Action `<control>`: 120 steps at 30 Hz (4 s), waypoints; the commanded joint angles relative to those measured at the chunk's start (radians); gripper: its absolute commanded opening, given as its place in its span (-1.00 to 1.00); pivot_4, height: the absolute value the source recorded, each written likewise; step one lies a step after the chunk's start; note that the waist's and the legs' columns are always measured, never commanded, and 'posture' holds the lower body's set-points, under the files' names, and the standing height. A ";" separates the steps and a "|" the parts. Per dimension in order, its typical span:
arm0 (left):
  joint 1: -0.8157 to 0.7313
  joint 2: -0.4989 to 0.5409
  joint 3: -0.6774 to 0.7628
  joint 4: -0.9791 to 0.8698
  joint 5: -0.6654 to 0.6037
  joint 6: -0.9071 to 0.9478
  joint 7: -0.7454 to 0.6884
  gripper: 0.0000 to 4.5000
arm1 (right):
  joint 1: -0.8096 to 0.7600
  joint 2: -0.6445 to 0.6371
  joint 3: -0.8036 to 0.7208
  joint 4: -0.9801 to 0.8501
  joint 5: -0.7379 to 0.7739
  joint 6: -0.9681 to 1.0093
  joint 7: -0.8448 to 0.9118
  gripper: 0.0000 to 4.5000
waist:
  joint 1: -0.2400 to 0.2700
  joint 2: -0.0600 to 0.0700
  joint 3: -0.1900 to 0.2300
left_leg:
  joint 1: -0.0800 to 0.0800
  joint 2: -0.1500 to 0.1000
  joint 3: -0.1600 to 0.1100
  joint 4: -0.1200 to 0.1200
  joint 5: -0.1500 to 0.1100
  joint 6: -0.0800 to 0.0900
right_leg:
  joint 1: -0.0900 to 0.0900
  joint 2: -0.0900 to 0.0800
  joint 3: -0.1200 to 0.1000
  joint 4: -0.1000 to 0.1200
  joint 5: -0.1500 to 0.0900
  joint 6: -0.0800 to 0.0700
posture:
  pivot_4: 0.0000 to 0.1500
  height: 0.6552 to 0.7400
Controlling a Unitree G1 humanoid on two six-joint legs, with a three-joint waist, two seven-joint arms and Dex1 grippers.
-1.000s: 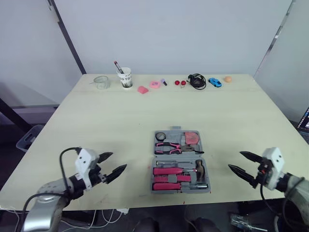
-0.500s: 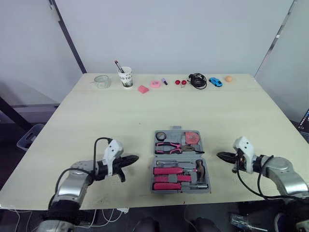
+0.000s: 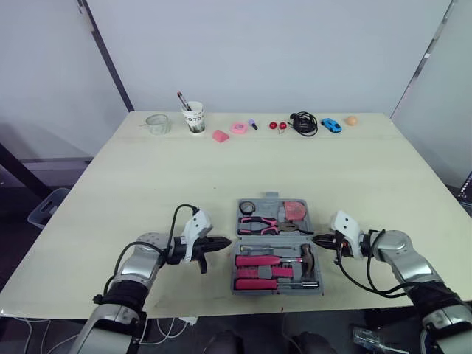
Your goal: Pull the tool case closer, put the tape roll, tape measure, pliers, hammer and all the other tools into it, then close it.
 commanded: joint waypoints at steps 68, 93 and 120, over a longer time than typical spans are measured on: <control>0.081 -0.023 -0.110 -0.143 0.057 0.119 -0.109 -1.00 | 0.051 0.005 0.011 -0.082 -0.010 0.019 0.107 -0.97 | -0.003 0.001 -0.002 | 0.000 0.000 -0.001 0.000 0.000 0.000 | 0.000 0.000 0.000 0.000 0.000 0.000 | 1.00 1.00; 0.108 0.017 -0.089 -0.137 0.053 0.114 -0.100 -1.00 | 0.063 0.009 0.013 -0.104 0.006 0.037 0.115 -0.97 | -0.016 0.004 -0.004 | 0.001 0.000 -0.001 -0.001 0.000 0.000 | 0.000 0.000 0.000 0.001 0.000 0.000 | 1.00 1.00; 0.235 0.094 0.103 -0.426 -0.112 0.085 -0.026 -1.00 | 0.005 -0.021 -0.221 -0.048 0.204 0.184 0.057 0.07 | -0.025 0.004 -0.003 | 0.001 0.002 -0.001 -0.001 0.000 0.000 | 0.000 0.000 0.001 0.001 0.000 0.000 | 1.00 1.00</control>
